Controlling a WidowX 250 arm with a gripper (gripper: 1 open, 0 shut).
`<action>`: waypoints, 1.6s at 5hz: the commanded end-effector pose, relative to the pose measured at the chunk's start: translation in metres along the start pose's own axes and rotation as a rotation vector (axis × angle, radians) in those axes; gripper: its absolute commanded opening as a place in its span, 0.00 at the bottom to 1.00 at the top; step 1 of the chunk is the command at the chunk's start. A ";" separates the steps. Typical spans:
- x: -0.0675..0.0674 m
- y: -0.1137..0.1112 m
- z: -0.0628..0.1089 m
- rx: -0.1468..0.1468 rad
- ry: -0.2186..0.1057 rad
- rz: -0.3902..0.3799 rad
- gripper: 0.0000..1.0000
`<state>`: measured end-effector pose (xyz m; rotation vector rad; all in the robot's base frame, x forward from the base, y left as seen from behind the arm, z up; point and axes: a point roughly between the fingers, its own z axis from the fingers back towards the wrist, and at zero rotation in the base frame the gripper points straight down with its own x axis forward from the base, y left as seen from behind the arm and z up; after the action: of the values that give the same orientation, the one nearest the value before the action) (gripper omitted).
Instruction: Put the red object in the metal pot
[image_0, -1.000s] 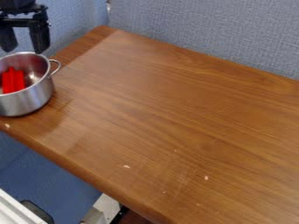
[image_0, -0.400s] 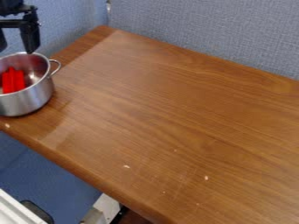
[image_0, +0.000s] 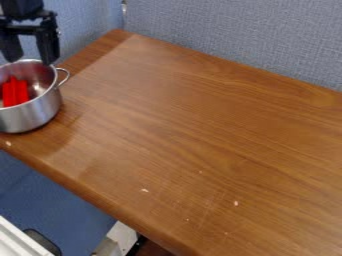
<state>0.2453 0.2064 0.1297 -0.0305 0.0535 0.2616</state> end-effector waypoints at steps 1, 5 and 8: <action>0.000 0.000 0.026 0.024 -0.065 -0.025 1.00; -0.022 0.007 0.014 0.036 -0.074 -0.026 1.00; -0.037 -0.006 0.017 0.025 -0.077 -0.136 0.00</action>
<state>0.2101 0.1870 0.1347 -0.0302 0.0210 0.1162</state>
